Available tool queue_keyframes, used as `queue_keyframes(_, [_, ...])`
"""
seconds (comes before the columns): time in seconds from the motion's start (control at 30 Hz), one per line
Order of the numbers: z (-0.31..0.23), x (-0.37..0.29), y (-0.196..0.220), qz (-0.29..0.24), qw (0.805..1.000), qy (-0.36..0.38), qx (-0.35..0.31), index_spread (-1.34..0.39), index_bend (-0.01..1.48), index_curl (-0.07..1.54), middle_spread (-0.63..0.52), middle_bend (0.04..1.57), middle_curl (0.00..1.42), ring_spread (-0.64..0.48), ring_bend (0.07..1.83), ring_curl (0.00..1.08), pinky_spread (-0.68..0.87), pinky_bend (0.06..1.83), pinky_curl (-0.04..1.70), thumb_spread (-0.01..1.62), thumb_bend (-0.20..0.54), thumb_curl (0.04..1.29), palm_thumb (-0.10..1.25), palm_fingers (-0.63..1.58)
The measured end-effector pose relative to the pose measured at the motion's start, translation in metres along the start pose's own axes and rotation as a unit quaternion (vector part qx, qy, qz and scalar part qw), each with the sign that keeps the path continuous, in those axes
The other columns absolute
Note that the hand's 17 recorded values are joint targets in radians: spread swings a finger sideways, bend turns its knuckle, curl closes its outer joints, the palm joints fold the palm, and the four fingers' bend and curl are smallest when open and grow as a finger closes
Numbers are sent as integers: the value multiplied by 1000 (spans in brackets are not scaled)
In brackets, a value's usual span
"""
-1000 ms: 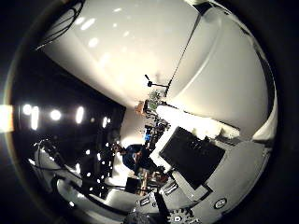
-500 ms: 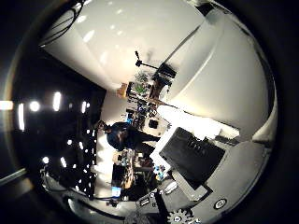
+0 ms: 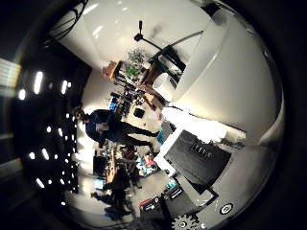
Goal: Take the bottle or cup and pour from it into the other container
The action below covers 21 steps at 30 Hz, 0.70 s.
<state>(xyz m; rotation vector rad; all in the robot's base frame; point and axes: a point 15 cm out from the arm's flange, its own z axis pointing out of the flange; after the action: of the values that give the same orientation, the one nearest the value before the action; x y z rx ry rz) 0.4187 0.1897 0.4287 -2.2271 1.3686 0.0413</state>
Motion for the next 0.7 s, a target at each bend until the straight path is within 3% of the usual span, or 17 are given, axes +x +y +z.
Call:
queue_keyframes(0.33, [66, -68, -9, -120, 988, 82, -59, -611, 182, 1139, -359, 770, 997, -293, 1147, 681, -454, 1188, 644, 628, -33, 701, 867, 919])
queue_keyframes(0.7, [86, -106, -41, -270, 933, 219, -94, -605, 187, 1131, -358, 757, 999, -293, 1139, 685, -461, 1160, 642, 593, -33, 707, 872, 930])
